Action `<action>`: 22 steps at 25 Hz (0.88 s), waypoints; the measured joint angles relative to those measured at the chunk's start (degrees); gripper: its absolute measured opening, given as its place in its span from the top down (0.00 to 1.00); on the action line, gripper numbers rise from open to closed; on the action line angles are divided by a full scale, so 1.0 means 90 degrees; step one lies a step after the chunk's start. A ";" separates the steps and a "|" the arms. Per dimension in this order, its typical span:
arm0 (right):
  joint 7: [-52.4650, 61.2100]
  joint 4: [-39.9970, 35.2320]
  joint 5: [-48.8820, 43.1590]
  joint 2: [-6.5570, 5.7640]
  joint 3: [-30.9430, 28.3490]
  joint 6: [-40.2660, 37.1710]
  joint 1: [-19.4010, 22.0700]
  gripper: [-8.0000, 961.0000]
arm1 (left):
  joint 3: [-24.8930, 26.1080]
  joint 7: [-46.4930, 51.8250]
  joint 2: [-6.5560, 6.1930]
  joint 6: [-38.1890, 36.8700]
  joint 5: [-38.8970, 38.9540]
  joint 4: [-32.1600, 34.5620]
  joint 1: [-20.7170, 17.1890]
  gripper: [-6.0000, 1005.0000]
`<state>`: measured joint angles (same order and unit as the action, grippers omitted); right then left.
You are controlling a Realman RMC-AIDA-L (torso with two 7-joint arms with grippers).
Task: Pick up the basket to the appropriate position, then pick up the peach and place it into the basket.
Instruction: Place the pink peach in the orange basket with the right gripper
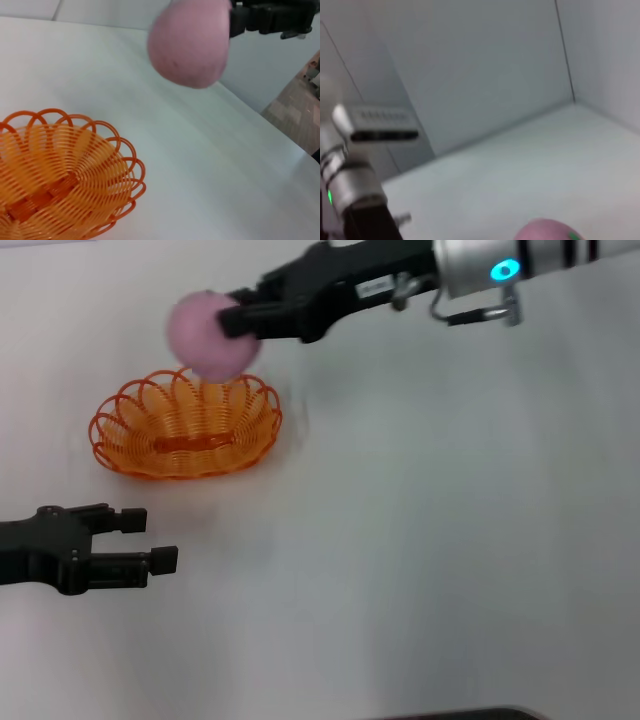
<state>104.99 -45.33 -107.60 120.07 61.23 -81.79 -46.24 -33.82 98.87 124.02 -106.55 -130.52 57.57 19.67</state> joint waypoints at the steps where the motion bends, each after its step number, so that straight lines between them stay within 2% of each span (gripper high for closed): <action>1: -0.0199 0.0182 0.0265 0.0008 0.0102 0.0154 -0.0004 0.86 | 0.0000 0.0000 -0.0001 0.0010 0.0000 -0.0016 0.0004 0.13; 6: -0.0521 0.0504 0.0999 0.0016 0.0695 0.0771 0.0038 0.73 | -0.0002 0.0000 -0.0019 0.0047 0.0000 -0.0157 0.0040 0.13; 9: -0.0550 0.0509 0.1126 0.0018 0.0808 0.0836 0.0048 0.66 | -0.0002 0.0000 -0.0020 0.0053 0.0000 -0.0158 0.0041 0.13; 15: -0.0553 0.0445 0.1182 0.0012 0.0834 0.0816 0.0154 0.36 | -0.0002 0.0000 -0.0021 0.0055 0.0000 -0.0158 0.0025 0.13; 22: -0.0494 0.0001 0.0901 -0.0131 0.0788 0.0354 0.0611 0.10 | 0.0044 0.0000 -0.0019 0.0063 0.0018 -0.0150 0.0021 0.13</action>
<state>100.54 -45.32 -99.49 118.89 68.32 -78.61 -40.75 -33.42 98.87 123.85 -105.99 -130.36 56.23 19.86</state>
